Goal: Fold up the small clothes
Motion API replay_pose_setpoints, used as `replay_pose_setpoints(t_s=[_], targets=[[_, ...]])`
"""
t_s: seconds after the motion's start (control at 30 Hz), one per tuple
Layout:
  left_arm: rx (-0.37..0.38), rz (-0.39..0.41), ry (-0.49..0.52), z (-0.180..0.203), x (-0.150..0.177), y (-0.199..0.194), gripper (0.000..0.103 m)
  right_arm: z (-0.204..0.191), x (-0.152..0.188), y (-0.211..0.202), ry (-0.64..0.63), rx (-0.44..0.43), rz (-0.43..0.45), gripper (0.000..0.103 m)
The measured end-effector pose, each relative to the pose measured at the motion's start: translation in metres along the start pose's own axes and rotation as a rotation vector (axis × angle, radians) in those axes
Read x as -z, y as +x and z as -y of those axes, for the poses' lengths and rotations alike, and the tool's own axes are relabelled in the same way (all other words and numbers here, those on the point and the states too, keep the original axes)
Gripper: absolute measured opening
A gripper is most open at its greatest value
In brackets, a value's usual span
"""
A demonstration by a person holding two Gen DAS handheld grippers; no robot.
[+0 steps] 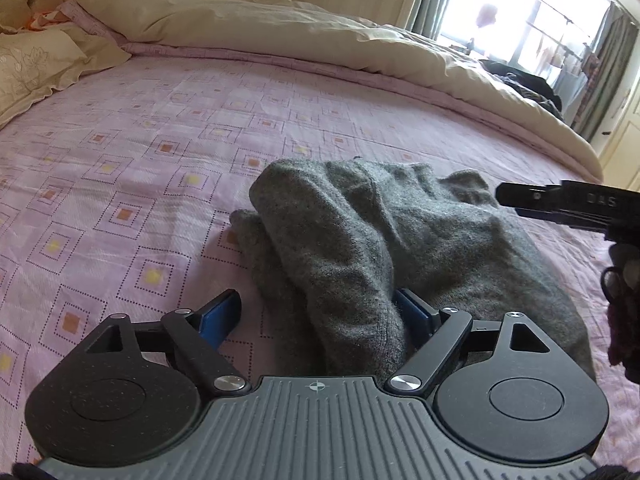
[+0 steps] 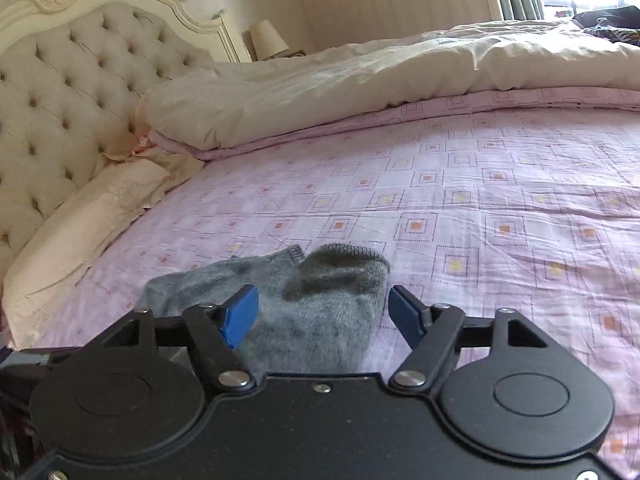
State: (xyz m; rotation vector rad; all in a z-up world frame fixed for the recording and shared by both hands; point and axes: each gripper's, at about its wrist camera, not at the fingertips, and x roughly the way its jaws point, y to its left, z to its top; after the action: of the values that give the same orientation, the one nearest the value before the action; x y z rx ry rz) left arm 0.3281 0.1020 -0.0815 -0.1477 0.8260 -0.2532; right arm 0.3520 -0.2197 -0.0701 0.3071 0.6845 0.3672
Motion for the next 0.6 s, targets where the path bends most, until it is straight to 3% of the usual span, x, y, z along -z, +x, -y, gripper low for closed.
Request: replay_pose_setpoints(t_s=[0.1,0.27,0.43,0.6], targets=[[0.044,-0.024,-0.079,-0.012,-0.011,-0.005,0.082,0.004,0.019,-0.025,0.032,-0.067,-0.033,0.082],[0.072,-0.013,-0.186,-0.033,-0.028,-0.008,0.083,0.011,0.053,-0.051,0.141,-0.156,-0.064,0.082],[0.136,-0.103,-0.323,-0.049,-0.035,0.019,0.083,0.007,0.079,-0.049,0.192,-0.219,-0.104,0.083],[0.152,-0.106,-0.328,-0.048,-0.042,0.036,0.085,0.000,0.091,-0.033,0.250,-0.300,-0.113,0.085]])
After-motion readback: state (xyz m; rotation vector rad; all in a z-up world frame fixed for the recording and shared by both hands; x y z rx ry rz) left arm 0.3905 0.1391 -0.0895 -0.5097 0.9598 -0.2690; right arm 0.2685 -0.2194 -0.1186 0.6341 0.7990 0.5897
